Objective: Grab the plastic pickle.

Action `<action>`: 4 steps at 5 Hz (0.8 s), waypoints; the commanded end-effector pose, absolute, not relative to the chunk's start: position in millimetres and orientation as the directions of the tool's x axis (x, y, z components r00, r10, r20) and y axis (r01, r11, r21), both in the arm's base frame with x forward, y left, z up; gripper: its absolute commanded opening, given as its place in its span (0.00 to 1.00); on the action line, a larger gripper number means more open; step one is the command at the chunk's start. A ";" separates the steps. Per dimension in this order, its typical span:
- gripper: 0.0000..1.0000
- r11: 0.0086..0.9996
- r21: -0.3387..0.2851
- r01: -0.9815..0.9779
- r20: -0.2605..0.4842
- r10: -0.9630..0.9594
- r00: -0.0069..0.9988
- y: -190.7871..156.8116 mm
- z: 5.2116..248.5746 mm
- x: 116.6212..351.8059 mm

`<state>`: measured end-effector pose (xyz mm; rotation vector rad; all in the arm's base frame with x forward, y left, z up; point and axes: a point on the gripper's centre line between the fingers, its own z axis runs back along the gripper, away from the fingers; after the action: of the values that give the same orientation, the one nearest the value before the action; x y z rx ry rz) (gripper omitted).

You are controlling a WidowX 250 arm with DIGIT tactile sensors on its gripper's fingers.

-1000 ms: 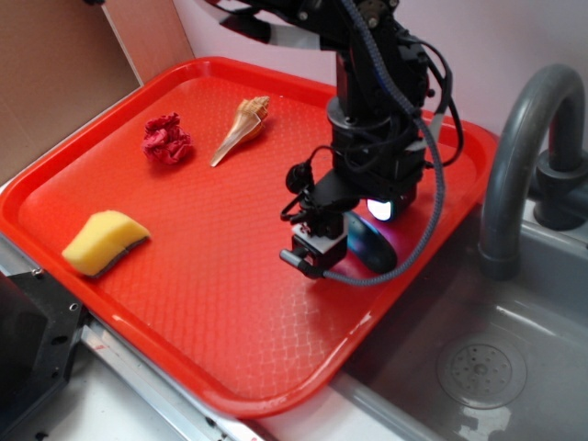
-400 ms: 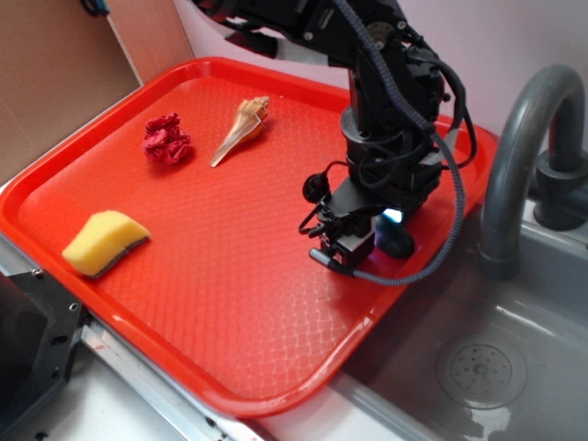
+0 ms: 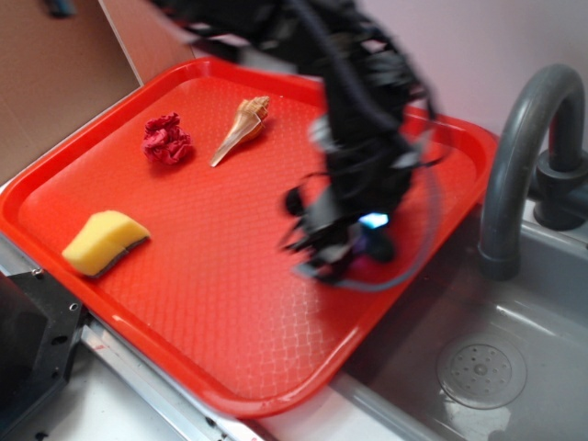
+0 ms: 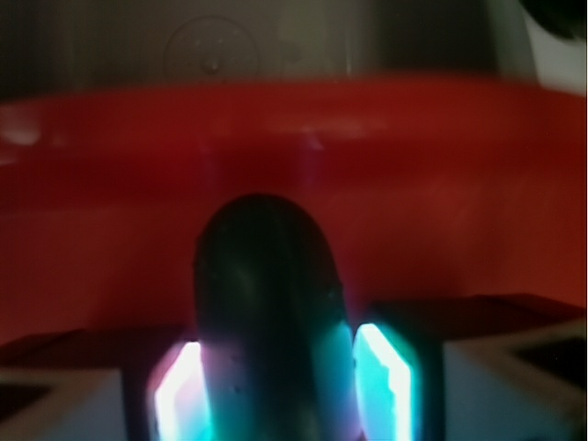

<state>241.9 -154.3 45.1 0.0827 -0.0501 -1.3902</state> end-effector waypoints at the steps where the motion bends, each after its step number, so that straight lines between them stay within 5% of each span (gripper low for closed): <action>1: 0.00 0.618 0.237 0.749 0.115 -0.784 0.610 -113.6 159.5 248.4; 3: 0.00 0.911 0.197 0.362 0.126 -0.390 0.912 -71.2 218.1 217.7; 4: 0.00 0.985 0.119 0.125 0.136 -0.141 0.981 -55.1 233.0 204.7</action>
<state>207.8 -33.1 215.0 0.1092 -0.0613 -0.1427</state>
